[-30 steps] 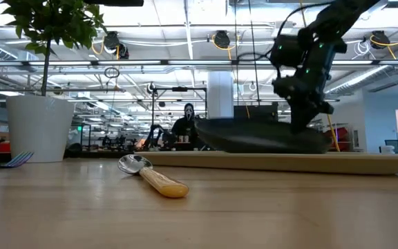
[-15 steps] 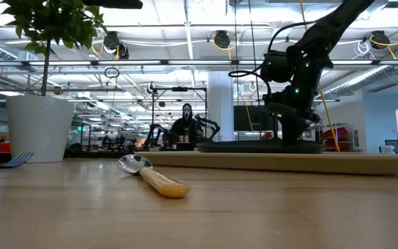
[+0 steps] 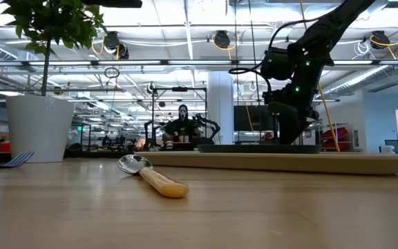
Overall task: Pick and place plate/cup/fork/spoon on tray
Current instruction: Put the spoon on the tray
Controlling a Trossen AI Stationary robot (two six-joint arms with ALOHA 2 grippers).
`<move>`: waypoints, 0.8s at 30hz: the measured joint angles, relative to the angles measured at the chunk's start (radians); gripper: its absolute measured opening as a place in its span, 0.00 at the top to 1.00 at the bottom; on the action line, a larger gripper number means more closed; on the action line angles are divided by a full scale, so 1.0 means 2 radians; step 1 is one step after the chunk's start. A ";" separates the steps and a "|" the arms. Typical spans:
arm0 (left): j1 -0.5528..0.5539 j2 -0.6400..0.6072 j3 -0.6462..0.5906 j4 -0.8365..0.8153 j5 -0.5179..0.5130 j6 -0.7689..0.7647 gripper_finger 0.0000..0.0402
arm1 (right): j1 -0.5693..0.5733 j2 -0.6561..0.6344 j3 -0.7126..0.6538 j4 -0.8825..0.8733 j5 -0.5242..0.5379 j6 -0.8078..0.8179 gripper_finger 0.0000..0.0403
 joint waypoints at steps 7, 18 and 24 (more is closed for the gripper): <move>0.000 0.000 0.000 0.000 0.000 0.007 0.80 | 0.015 -0.011 0.000 -0.017 -0.001 0.000 0.66; 0.000 0.000 0.000 -0.006 -0.037 0.019 0.80 | 0.057 -0.140 0.000 -0.044 0.017 0.001 0.66; 0.000 0.000 0.000 0.000 -0.044 0.019 0.80 | 0.149 -0.213 0.000 -0.027 0.039 0.017 0.66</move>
